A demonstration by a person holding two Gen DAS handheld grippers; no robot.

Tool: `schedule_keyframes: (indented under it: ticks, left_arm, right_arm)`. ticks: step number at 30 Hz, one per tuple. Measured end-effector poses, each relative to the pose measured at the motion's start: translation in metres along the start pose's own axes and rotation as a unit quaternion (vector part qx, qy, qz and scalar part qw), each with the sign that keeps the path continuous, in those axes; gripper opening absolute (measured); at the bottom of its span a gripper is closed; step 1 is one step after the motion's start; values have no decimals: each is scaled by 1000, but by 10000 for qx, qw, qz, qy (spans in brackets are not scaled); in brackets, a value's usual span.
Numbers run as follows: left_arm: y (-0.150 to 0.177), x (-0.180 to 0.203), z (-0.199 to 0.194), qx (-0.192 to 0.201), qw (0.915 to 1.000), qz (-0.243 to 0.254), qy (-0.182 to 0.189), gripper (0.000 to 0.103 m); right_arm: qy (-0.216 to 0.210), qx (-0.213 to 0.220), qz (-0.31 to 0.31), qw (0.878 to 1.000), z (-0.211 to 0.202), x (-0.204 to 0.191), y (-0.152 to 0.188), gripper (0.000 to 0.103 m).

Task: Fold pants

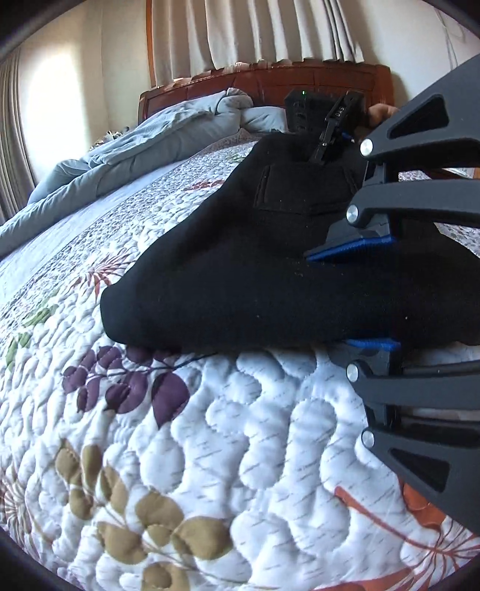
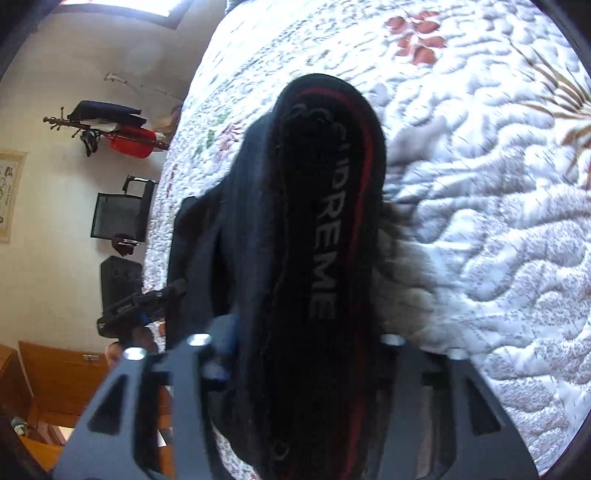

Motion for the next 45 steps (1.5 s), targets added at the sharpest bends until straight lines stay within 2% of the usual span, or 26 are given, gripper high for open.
schedule_keyframes:
  ticks: [2,3,4,5,7,8,10,12,13,15,17,18,19,20,23,25,28,29,30,32,36,39,41,42,43,45]
  left_arm:
    - [0,2,-14,245,9992,142,-298,47]
    - [0,7,-26,497,9967,272,-578,56]
    - [-1,15,-43,900,9908,414,-927,60]
    - [-1,18,-58,1216,9859,467,-1052,64]
    - [-5,27,-84,1658,9820,451,-787,67]
    - [-9,34,-89,1721,9824,476,-549,67]
    - [-17,51,-85,1636,9845,618,-147,67]
    - [-29,69,-66,1377,9874,688,369,66]
    - [-34,73,-57,1269,9884,670,505,66]
    - [-48,80,-27,950,9916,540,695,58]
    - [-54,75,-8,813,9932,404,725,56]
    - [-59,69,1,795,9941,308,665,55]
    - [-62,65,8,816,9946,231,597,55]
    - [-67,57,13,828,9952,145,493,53]
    - [-79,30,27,795,9963,-43,312,30]
    - [-78,25,29,798,9964,-53,292,26]
    - [-70,27,13,901,9949,-119,445,29]
    - [-65,30,1,1010,9936,-113,503,41]
    - [-57,35,-13,1145,9920,-21,529,58]
    - [-40,45,-38,1369,9888,228,555,66]
    - [9,53,-63,1352,9872,528,664,68]
    - [47,44,-55,1178,9891,559,683,68]
    - [59,31,-39,1075,9918,476,495,66]
    - [61,24,-31,1036,9927,398,467,64]
    - [60,21,-27,1029,9930,344,476,63]
    - [58,15,-24,1036,9929,241,526,57]
  right_arm:
    - [84,139,-61,9998,-10,-2,3,65]
    - [139,313,-106,9994,-23,-4,3,65]
    - [128,533,-139,9984,-39,-6,2,65]
    - [167,721,-136,9972,-53,-5,0,64]
    - [234,1272,-117,9915,-90,-13,-8,55]
    - [30,1459,-146,9892,-104,-22,-14,53]
    - [-325,1469,-208,9884,-110,-39,-21,45]
    - [-553,1213,-319,9906,-93,-59,-32,38]
    - [-601,1097,-312,9917,-82,-64,-37,35]
    - [-692,910,-167,9933,-59,-58,-45,33]
    - [-728,787,12,9942,-43,-51,-48,32]
    - [-551,738,103,9957,-30,-43,-51,25]
    - [-438,716,170,9963,-25,-29,-49,6]
    - [-287,686,309,9967,-17,-13,-50,0]
    - [-500,670,506,9952,-4,19,-47,0]
    - [-565,722,423,9949,-7,25,-41,0]
    - [-701,769,384,9938,-15,20,-38,0]
    - [-788,844,344,9927,-25,14,-35,0]
    - [-854,913,286,9917,-37,10,-29,7]
    - [-946,1011,101,9903,-59,-3,-17,9]
    - [-1270,1071,-242,9858,-91,-30,25,9]
    - [-1243,845,-341,9880,-80,-30,52,9]
    - [-958,756,-140,9924,-63,-11,62,6]
    - [-856,715,34,9938,-54,4,65,0]
    - [-728,715,195,9946,-47,19,69,0]
    - [-991,740,469,9912,-39,35,73,0]
Point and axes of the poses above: each gripper's, at about its wrist camera, not at the fingertips, and z roughly the way its jaws point, x to its right, y to its underside, the point moved 4 cm from there along z, roughly the way its jaws point, and after that the axes turned 1 degree about -x, right-handed, at the moved point
